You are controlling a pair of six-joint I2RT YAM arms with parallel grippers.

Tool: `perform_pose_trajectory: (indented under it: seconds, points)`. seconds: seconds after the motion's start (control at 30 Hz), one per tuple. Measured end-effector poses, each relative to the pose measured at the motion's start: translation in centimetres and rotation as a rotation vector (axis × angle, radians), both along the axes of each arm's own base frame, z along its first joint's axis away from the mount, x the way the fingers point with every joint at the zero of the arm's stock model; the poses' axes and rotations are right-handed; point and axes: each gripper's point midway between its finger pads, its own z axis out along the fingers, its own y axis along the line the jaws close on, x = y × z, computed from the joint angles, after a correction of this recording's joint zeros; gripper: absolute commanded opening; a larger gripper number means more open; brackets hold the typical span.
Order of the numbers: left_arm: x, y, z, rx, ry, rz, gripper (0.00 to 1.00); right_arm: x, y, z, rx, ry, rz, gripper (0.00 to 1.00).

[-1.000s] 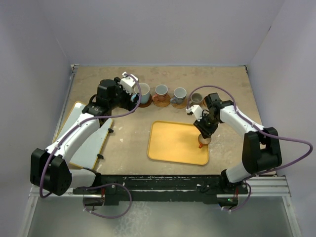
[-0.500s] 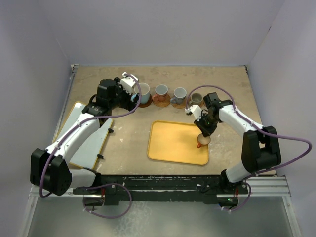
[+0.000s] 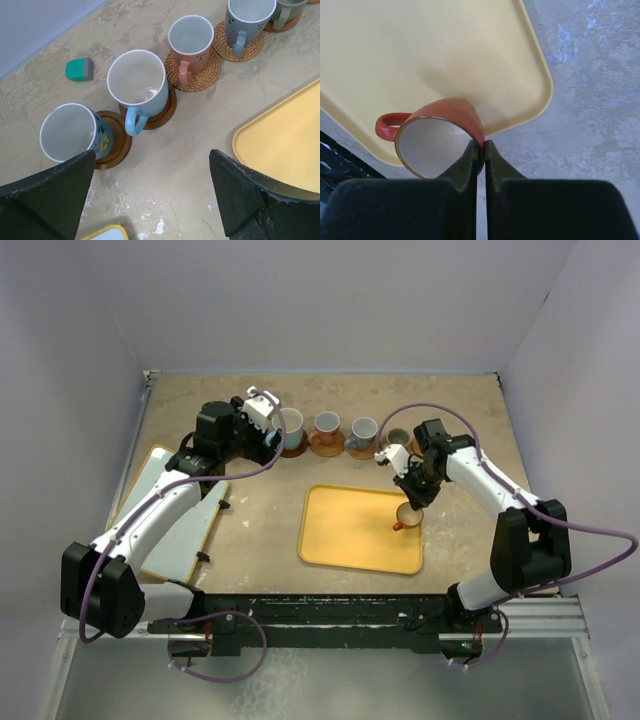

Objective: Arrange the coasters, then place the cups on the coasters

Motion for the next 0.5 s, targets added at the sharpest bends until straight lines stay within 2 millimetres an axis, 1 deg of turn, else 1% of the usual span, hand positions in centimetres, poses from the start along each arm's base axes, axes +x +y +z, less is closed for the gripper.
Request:
perform_pose_trajectory:
  seconds: [0.1,0.13,0.17,0.23,0.37,0.5]
  points:
    - [0.0,0.0,0.2,-0.001,-0.004,0.000,0.92,0.2,0.2,1.2,0.016,-0.019,0.003,0.00]
    - [-0.1,0.0,0.2,-0.001,-0.006,0.000,0.92,0.5,0.4,2.0,0.023,-0.036,0.006,0.00]
    - [-0.1,0.0,0.2,-0.002,-0.006,0.000,0.92,0.5,0.4,2.0,0.023,-0.037,0.006,0.00]
    - [-0.1,0.0,0.2,-0.001,-0.006,0.000,0.92,0.9,0.5,2.9,0.027,-0.058,0.009,0.00]
    - [-0.1,0.0,0.3,-0.001,-0.008,-0.001,0.92,2.0,0.6,4.7,0.033,-0.108,0.008,0.00]
    - [-0.1,0.1,0.3,-0.001,-0.010,-0.001,0.92,3.3,0.2,6.8,0.028,-0.171,0.000,0.00]
